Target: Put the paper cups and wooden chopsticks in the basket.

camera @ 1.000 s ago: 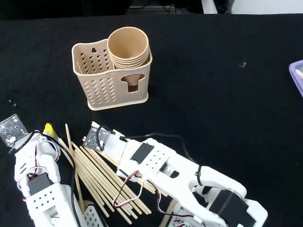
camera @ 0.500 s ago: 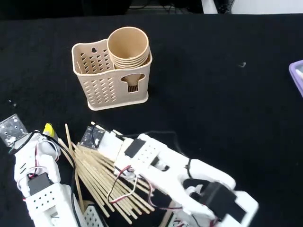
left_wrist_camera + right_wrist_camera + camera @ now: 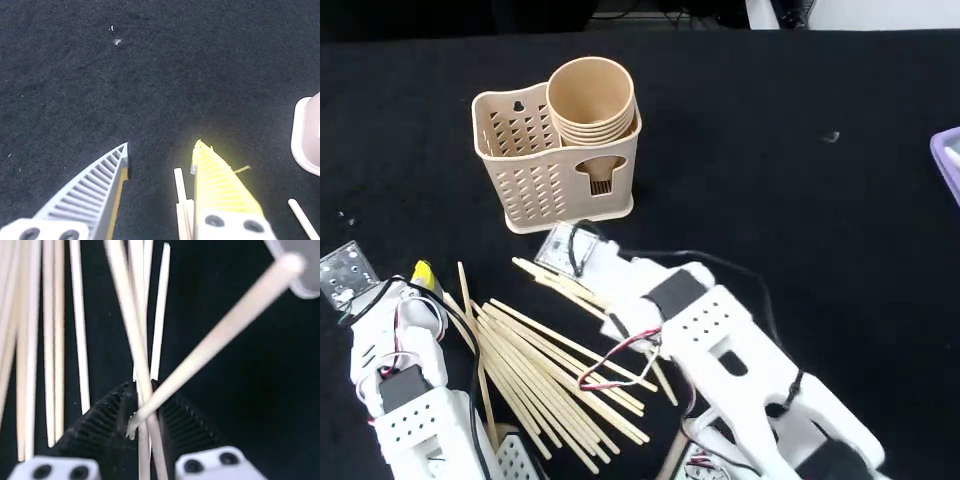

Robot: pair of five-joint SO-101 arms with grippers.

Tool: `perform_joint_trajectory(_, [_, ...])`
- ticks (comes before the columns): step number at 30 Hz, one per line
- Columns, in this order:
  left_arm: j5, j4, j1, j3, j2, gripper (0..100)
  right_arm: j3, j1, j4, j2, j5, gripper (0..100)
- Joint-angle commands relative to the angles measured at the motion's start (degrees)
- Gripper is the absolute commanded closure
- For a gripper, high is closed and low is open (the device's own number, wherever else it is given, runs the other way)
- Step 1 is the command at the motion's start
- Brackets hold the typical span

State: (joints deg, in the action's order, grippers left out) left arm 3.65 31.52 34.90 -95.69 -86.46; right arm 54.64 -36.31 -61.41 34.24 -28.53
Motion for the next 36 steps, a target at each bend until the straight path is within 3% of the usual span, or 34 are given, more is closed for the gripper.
perform_joint_trajectory(1, [-0.1,-1.2,0.7,1.8,-0.7,79,3.6,1.1,4.1,2.5,-0.7,98.7])
perform_joint_trajectory(5, [-0.1,-1.1,0.7,1.8,-0.7,79,9.5,1.4,6.4,0.5,-1.1,97.7])
perform_joint_trajectory(12, [-0.1,-1.2,0.7,1.8,-0.7,79,8.9,-0.9,6.5,-1.9,2.9,79.8])
perform_joint_trajectory(17, [-0.1,-1.1,0.7,1.8,-0.7,79,8.3,-5.5,6.7,-3.8,3.3,78.9])
perform_joint_trajectory(22, [-0.1,-1.1,0.7,1.8,-0.7,79,8.2,-3.5,11.3,-8.9,3.3,78.9])
perform_joint_trajectory(27, [-0.1,-1.1,0.7,1.8,-0.7,79,5.7,1.8,12.7,-12.4,3.3,82.2])
perform_joint_trajectory(31, [-0.1,-1.2,0.7,1.8,-0.7,79,4.5,5.2,12.6,-9.5,3.5,99.3])
perform_joint_trajectory(36, [-0.1,-1.2,0.7,1.8,-0.7,79,4.4,5.4,7.2,-1.3,3.5,98.8])
